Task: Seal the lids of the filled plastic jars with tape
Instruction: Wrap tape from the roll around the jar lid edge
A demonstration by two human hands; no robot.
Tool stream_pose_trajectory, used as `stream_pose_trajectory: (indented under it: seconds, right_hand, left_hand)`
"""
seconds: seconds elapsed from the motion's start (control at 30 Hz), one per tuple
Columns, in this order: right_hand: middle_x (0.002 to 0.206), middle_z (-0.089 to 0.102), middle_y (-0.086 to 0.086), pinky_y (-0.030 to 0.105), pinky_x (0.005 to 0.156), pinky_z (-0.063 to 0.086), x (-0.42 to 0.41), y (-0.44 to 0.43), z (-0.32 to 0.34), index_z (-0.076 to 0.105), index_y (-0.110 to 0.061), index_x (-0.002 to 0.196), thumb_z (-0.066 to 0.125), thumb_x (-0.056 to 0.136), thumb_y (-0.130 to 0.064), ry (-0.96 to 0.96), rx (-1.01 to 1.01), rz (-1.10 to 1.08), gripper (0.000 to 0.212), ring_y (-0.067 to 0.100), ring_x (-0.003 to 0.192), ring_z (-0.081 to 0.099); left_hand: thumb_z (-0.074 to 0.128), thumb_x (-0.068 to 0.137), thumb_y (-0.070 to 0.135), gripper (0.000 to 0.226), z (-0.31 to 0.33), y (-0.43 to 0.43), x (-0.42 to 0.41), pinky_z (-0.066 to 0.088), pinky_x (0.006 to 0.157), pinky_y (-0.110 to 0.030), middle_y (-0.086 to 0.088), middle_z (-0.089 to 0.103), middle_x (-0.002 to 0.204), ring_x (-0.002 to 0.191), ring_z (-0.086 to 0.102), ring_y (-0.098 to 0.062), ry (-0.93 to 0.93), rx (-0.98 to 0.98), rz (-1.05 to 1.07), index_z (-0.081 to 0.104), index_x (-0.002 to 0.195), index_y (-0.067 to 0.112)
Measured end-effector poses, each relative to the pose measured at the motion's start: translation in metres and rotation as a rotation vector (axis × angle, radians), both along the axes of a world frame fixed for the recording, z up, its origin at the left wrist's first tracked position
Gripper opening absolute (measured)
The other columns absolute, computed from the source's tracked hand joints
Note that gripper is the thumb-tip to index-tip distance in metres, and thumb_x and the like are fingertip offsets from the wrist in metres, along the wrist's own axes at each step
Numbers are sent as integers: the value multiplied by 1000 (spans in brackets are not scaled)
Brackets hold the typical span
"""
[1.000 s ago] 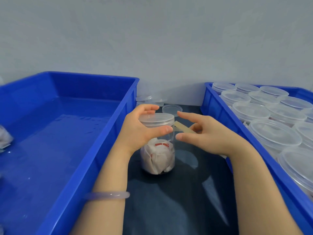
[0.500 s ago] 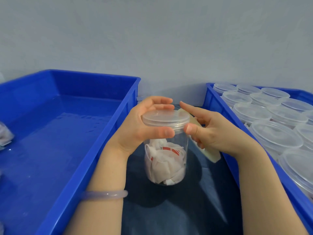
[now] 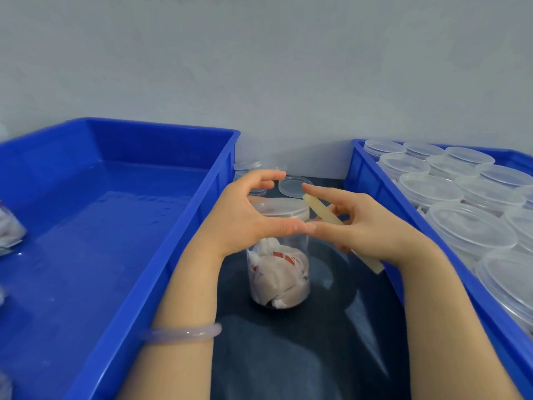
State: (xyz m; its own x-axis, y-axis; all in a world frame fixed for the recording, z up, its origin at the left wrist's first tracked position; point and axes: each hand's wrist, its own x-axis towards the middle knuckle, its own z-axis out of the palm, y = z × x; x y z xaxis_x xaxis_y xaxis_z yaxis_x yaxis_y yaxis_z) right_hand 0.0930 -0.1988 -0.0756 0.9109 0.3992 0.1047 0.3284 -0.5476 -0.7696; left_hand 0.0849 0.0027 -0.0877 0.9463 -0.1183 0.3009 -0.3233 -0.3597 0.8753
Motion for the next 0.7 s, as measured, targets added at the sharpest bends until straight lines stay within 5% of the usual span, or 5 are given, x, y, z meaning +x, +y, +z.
stream_pose_trajectory:
  seconds: [0.13, 0.27, 0.47, 0.6, 0.7]
  right_hand:
    - [82, 69, -5, 16, 58, 46, -4, -10, 5, 58, -45, 122, 70, 61, -59, 45, -5, -66, 64, 1, 55, 58]
    - [67, 66, -14, 18, 61, 46, -3, -9, 6, 66, -38, 117, 61, 46, -71, -9, 23, -91, 79, 7, 55, 58]
    - [87, 59, -25, 17, 70, 45, -1, -3, 4, 50, -56, 122, 63, 43, -71, 13, 45, -12, 81, -4, 70, 55]
    - [91, 56, -25, 22, 78, 47, 1, 0, 0, 51, -54, 124, 63, 47, -71, 18, 1, 1, 80, -8, 72, 54]
    - [98, 58, -9, 11, 60, 47, 1, 3, -4, 54, -49, 124, 66, 49, -67, 47, 38, 0, 77, -12, 62, 55]
  left_hand:
    - [84, 32, 58, 76, 1, 2, -1, 45, 78, -16, 24, 51, 112, 104, 54, 5, -24, -7, 25, 53, 101, 56]
    - [88, 41, 42, 68, -1, 2, 0, 51, 81, -23, 22, 54, 108, 103, 59, -2, -23, -65, -39, 57, 100, 51]
    - [80, 45, 42, 57, 4, 8, -4, 50, 81, -20, 26, 60, 106, 106, 59, -5, -54, -97, -231, 60, 99, 47]
    - [84, 41, 61, 74, 9, 6, -3, 46, 84, -13, 29, 57, 114, 109, 52, 10, 73, 173, -206, 58, 109, 49]
    - [78, 41, 67, 70, 12, 3, -4, 43, 78, -11, 31, 59, 107, 102, 53, 12, 100, 255, -141, 62, 107, 48]
